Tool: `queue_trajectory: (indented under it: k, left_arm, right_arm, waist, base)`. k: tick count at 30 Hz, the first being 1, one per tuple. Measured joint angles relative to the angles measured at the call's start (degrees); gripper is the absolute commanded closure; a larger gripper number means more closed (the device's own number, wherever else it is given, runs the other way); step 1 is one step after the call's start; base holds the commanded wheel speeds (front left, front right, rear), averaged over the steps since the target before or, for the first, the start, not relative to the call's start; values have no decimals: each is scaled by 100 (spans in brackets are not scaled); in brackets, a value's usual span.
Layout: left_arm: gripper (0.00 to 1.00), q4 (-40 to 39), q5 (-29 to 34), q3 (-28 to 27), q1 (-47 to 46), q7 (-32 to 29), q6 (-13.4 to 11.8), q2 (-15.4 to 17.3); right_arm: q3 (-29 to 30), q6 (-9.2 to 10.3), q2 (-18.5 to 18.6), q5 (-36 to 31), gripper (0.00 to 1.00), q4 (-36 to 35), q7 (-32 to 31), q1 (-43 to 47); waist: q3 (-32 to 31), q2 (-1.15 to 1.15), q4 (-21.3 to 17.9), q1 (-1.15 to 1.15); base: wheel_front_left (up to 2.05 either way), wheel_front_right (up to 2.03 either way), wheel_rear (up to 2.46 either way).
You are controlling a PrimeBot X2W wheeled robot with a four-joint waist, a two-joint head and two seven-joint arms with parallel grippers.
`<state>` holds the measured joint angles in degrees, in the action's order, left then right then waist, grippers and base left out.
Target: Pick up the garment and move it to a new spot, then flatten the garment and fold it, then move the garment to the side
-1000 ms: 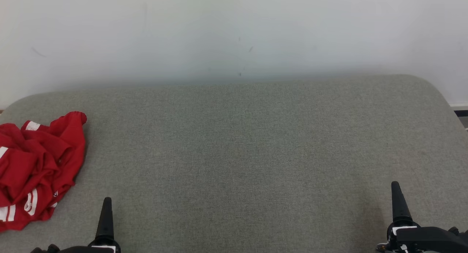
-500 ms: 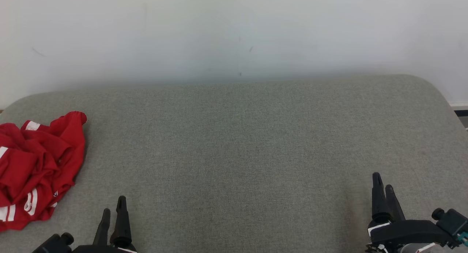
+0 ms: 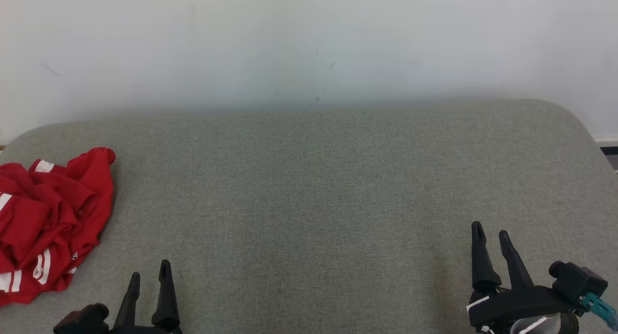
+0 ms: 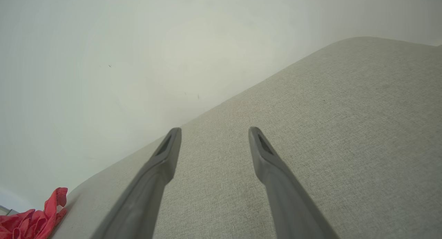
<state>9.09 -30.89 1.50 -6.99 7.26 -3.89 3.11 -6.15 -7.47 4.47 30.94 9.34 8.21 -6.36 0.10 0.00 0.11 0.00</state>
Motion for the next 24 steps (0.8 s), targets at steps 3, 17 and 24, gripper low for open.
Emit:
queue_trajectory:
  k: [3, 17, 24]
  left_arm:
    - [0, -46, 363, 54, 65, 87, -137, 48]
    - [0, -182, 1182, 146, 241, 298, -397, 213]
    - [0, -291, 1469, 157, 337, 394, -477, 245]
  right_arm:
    - [-98, 0, 29, -463, 0, -53, 74, -5]
    - [-271, 0, 43, -1347, 0, -22, 264, -8]
    - [-321, 0, -4, -1344, 0, 124, 345, -9]
  waist:
    - [-21, 0, 5, 0]
    - [-100, 0, 15, 0]
    - [-114, 0, 19, 0]
  base:
    - [0, 0, 0]
    - [0, 0, 0]
    - [0, 0, 0]
